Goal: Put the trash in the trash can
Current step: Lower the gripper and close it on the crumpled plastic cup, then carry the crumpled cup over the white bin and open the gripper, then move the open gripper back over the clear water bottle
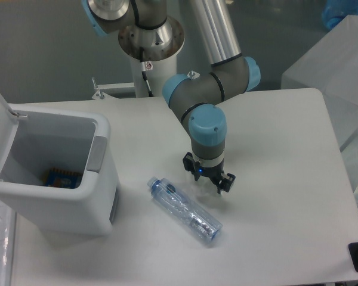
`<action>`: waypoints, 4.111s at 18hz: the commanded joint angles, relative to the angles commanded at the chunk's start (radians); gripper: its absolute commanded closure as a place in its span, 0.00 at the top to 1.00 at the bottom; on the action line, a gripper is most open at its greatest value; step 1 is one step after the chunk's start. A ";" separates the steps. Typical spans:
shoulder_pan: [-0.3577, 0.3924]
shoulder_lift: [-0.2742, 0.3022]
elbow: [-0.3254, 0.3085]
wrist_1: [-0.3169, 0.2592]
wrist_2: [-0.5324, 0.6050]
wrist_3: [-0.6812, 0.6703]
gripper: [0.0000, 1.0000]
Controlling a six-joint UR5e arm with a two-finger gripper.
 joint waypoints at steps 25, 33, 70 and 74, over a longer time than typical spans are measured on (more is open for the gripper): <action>0.086 0.143 0.374 0.002 -0.758 -0.616 0.00; -0.035 0.230 0.388 0.000 -0.767 -0.753 0.00; 0.051 0.111 0.353 -0.086 -0.628 -0.773 1.00; 0.048 0.016 0.480 -0.282 -0.546 -0.773 1.00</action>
